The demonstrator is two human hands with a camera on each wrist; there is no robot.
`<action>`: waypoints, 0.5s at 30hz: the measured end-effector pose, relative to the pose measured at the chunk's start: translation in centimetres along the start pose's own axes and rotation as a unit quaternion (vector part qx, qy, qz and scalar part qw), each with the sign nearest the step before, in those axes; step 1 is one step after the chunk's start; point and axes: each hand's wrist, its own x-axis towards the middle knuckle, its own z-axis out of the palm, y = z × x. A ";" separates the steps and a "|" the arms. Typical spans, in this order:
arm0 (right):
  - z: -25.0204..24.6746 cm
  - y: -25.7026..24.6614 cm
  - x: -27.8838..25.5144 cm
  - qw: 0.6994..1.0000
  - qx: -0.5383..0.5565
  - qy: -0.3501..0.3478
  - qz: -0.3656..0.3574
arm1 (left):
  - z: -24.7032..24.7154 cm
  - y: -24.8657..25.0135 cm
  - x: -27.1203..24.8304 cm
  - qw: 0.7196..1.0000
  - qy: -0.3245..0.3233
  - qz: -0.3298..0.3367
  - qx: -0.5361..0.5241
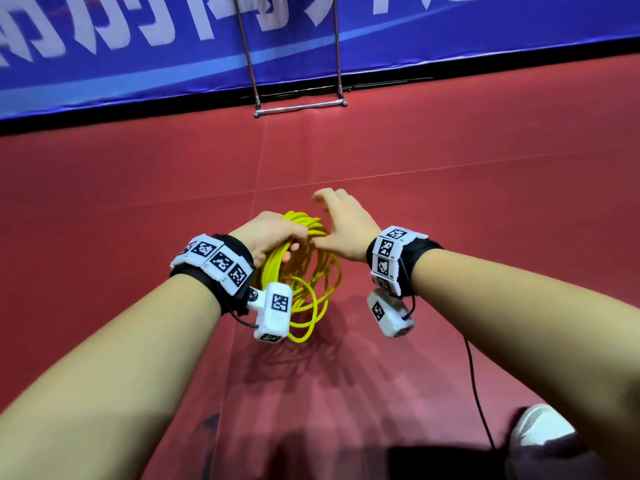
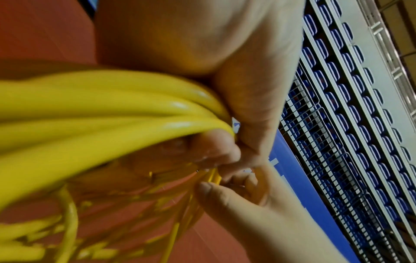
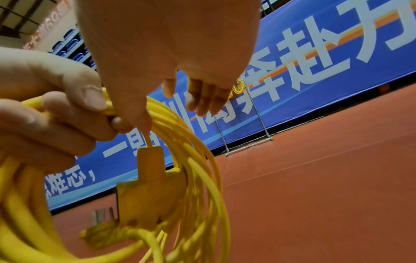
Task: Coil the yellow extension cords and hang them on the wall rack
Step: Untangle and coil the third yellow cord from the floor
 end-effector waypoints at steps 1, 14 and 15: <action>0.2 0.1 0.2 0.999 -0.004 -0.038 -0.016 | 0.1 0.0 -0.1 0.999 -0.019 0.007 0.025; -0.4 -1.8 -1.5 0.994 0.094 0.045 -0.037 | 0.2 1.0 -2.4 0.989 -0.019 0.124 0.081; -0.8 -2.0 -1.5 0.994 0.094 0.053 -0.031 | 0.0 1.2 -2.5 0.986 -0.004 0.146 0.085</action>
